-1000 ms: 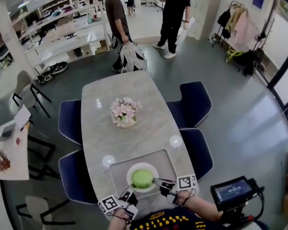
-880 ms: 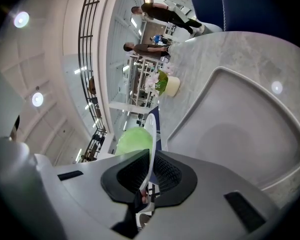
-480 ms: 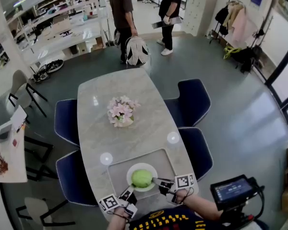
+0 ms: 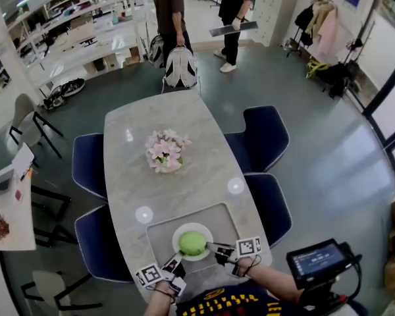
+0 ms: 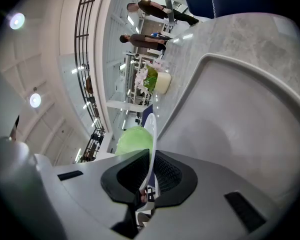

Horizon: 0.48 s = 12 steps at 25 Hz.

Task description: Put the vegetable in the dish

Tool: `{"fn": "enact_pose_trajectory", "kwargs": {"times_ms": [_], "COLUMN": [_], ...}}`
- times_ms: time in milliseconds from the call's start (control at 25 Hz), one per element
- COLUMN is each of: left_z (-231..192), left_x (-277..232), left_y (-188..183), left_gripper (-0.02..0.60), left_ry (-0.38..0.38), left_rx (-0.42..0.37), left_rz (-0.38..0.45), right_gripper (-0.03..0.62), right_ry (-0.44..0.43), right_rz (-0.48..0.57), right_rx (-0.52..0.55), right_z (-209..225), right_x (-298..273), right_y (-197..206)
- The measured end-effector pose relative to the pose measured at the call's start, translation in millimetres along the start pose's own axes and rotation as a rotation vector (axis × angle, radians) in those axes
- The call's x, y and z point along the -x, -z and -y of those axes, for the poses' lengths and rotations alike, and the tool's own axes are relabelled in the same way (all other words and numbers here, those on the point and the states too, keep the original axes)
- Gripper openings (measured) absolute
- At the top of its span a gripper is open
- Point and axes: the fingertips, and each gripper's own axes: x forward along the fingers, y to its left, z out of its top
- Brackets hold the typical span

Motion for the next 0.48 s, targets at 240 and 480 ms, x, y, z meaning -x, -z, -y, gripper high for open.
{"fn": "enact_pose_trajectory", "kwargs": {"times_ms": [240, 480], "left_z": [-18.6, -37.5], "left_x": [-4.6, -7.1], "left_y": [-1.3, -3.3], "left_gripper": [0.015, 0.015], "left_ry": [-0.012, -0.046], "left_rx": [0.016, 0.029], "left_rz": [0.006, 0.003], "right_gripper": [0.018, 0.018], "right_ry": [0.042, 0.200], "right_rz": [-0.009, -0.045], "right_rx": [-0.054, -0.157], "right_z": [19.1, 55.3], "right_x": [-4.5, -3.1], "right_y": [5.9, 18.7]}}
